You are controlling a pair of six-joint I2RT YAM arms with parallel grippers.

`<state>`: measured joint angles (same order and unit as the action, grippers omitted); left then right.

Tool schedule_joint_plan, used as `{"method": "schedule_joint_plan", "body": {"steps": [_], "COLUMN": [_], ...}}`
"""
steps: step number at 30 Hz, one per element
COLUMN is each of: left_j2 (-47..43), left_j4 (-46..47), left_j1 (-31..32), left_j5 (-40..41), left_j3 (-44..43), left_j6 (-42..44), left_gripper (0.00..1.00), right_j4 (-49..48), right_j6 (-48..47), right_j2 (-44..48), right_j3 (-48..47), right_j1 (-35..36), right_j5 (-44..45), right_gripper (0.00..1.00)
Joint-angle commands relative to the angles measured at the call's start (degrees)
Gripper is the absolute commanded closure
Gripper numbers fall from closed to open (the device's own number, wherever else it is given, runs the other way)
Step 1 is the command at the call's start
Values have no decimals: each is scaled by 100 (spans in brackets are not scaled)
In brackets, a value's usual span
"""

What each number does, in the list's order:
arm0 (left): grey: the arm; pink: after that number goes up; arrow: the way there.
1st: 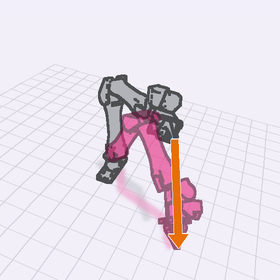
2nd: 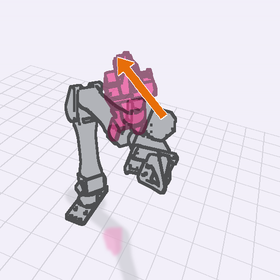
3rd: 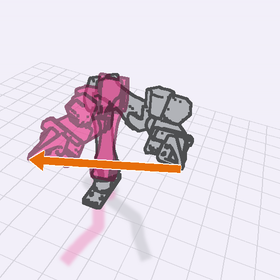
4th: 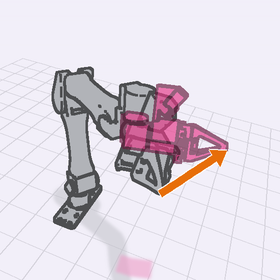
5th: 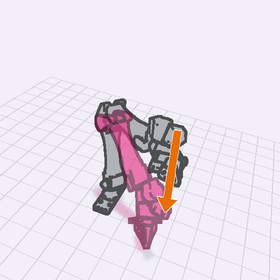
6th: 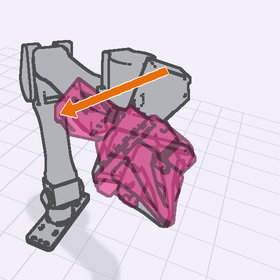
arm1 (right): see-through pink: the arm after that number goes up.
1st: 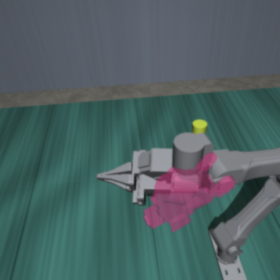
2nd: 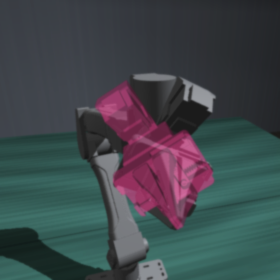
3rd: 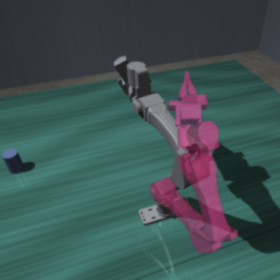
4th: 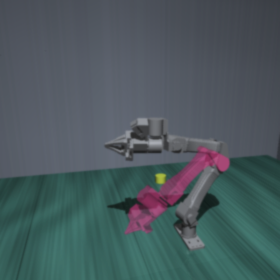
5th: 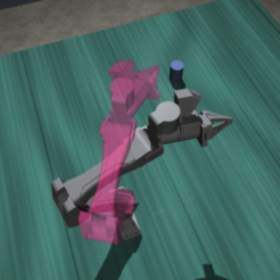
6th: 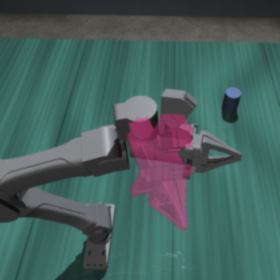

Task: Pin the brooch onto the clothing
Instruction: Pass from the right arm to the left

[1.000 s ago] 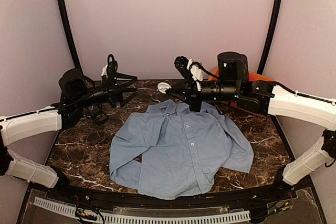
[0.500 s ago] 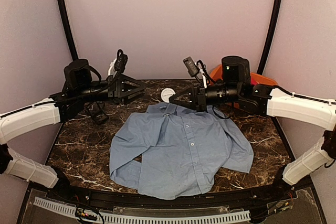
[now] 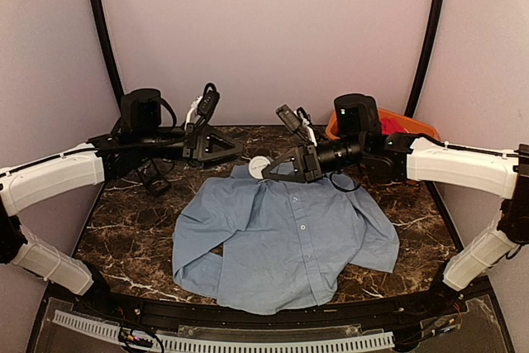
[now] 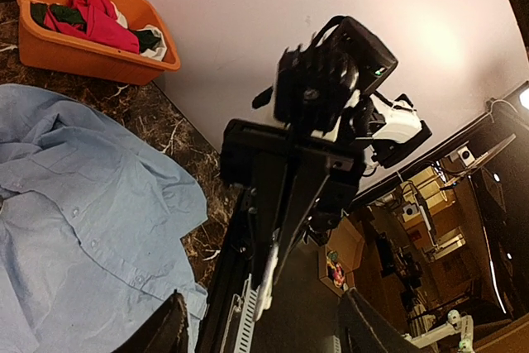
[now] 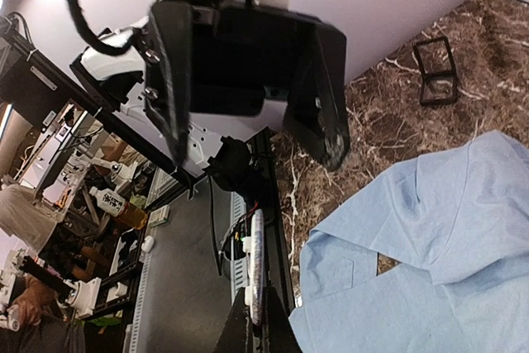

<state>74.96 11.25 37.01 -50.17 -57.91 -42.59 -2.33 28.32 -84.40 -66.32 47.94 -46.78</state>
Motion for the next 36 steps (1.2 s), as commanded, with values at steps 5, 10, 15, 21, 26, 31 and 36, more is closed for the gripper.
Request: {"method": "schedule_joint_plan", "body": {"steps": [5,10,15,21,26,31,36], "left_j2": [330,574,760,928,916,995,1054], "left_j4": [-1839,-2854,-3179,-2974,-2704,-2711,-2820], "left_j1": [71,148,247,398,403,407,436], "left_j5": [-613,-699,-655,-757,-919,-958,-891], "left_j3": [-1018,-1368,-1491,-1558,-1531,-1531,-1515], "left_j6": [1398,2074,2326,2193,2038,2033,2148], "left_gripper": [49,55,56,59,64,75,80], "right_j4": [670,711,778,908,970,969,1005], "right_j6": [-9,-9,-34,-106,-179,-193,-199], "right_j2": [-119,-129,-193,-324,-406,-445,-487], "right_j3": [-207,-248,-312,-381,-355,-384,-423], "right_j1": [-34,-31,-31,-31,-29,-31,-31], "right_j5": [-560,-637,-686,-737,-767,-795,-860], "right_gripper": [100,100,100,100,100,100,100]}}
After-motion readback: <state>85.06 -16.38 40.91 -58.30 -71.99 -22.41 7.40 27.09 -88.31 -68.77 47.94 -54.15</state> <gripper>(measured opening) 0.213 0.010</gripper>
